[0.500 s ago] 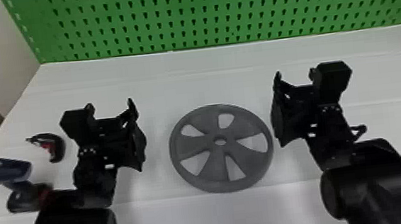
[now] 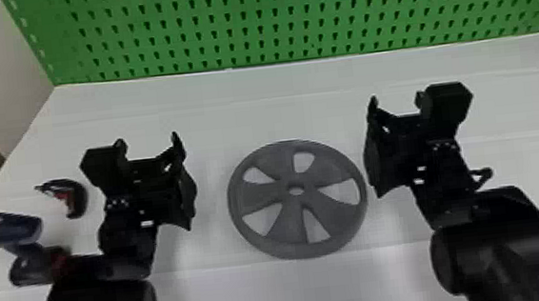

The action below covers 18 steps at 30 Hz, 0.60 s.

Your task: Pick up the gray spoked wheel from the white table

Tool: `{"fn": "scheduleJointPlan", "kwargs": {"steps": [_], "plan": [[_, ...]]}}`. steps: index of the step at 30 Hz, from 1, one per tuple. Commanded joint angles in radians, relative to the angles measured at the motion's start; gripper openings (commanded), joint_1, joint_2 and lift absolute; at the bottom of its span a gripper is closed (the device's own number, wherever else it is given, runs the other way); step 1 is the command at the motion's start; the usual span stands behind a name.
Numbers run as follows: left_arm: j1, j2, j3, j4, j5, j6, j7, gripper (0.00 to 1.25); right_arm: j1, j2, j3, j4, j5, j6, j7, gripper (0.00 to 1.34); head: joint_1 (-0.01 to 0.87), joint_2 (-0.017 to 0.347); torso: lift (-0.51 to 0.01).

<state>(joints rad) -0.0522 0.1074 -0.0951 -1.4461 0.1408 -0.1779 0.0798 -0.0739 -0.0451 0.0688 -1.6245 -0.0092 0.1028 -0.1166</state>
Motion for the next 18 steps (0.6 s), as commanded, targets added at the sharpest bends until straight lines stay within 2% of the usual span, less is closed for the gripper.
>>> {"fn": "scheduleJointPlan", "kwargs": {"steps": [1,13,18], "plan": [[0.000,0.000,0.000,0.000,0.000,0.000,0.000,1.04,-0.001,-0.001,0.005,0.000,0.006,0.000,0.000,0.90,0.770,0.044,-0.098],[0.000,0.000,0.003,-0.002,0.003,0.000,0.000,1.04,-0.007,0.013,0.005,-0.012,0.012,0.015,0.000,0.90,0.770,0.044,-0.098],[0.000,0.000,0.003,-0.002,0.003,0.000,0.000,1.04,-0.017,0.014,0.008,-0.040,0.054,0.078,0.000,0.90,0.770,0.044,-0.098]]}}
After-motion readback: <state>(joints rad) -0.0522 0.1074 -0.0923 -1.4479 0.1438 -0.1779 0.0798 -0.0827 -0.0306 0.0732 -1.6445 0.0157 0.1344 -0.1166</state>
